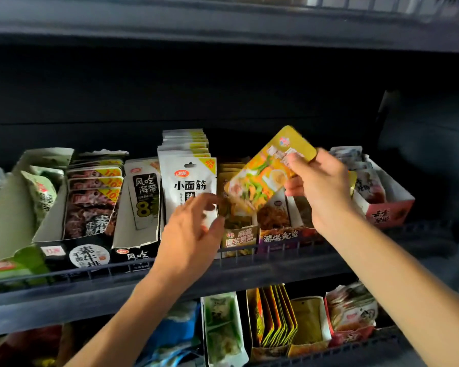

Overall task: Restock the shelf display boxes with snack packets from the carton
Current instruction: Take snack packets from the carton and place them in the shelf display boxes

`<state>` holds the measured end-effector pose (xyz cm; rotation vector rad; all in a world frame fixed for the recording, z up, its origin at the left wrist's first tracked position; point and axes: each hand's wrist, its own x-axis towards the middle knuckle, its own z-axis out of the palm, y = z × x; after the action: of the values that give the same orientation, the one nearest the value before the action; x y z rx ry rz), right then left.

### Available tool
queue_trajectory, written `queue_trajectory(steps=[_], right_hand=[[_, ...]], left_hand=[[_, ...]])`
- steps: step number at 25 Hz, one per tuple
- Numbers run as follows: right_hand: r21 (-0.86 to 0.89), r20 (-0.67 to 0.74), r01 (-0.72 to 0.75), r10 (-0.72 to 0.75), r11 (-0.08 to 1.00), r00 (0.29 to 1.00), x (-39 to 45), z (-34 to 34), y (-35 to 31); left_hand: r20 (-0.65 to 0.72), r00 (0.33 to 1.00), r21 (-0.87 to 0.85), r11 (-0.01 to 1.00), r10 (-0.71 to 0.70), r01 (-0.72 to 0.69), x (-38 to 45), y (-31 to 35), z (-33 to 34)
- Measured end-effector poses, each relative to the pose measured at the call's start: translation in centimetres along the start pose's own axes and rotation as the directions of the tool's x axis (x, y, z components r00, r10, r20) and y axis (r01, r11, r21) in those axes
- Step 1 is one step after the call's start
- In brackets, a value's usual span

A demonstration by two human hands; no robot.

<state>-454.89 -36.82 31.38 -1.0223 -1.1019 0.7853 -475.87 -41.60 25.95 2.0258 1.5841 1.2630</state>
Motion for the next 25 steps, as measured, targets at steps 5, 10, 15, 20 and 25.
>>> queue_trajectory(steps=[5,10,15,20,25], right_hand=[[-0.509,0.181,0.220,-0.146,0.832,0.973,0.3,1.9,1.6],[-0.692,0.393,0.377,-0.118,0.616,0.912,1.2,4.0,4.3],[-0.689,0.196,0.330,-0.273,0.645,0.942,-2.0,4.7,5.2],[-0.571,0.578,0.688,-0.377,0.447,0.724,-17.5,5.7,9.2],[-0.587,0.780,0.589,0.583,0.556,0.228,-28.8,8.7,18.7]], left_hand=[[0.274,0.953,0.449,0.858,0.131,-0.248,-1.7,-3.1,1.2],[0.284,0.946,0.487,0.826,0.159,-0.285,-1.5,-3.9,1.2],[0.221,0.932,0.466,0.808,0.288,-0.360,-3.6,-4.3,0.4],[-0.157,0.960,0.292,0.939,0.233,-0.181,-15.1,-9.8,-2.5],[0.045,0.943,0.334,0.894,-0.330,0.297,-33.1,-21.8,-2.9]])
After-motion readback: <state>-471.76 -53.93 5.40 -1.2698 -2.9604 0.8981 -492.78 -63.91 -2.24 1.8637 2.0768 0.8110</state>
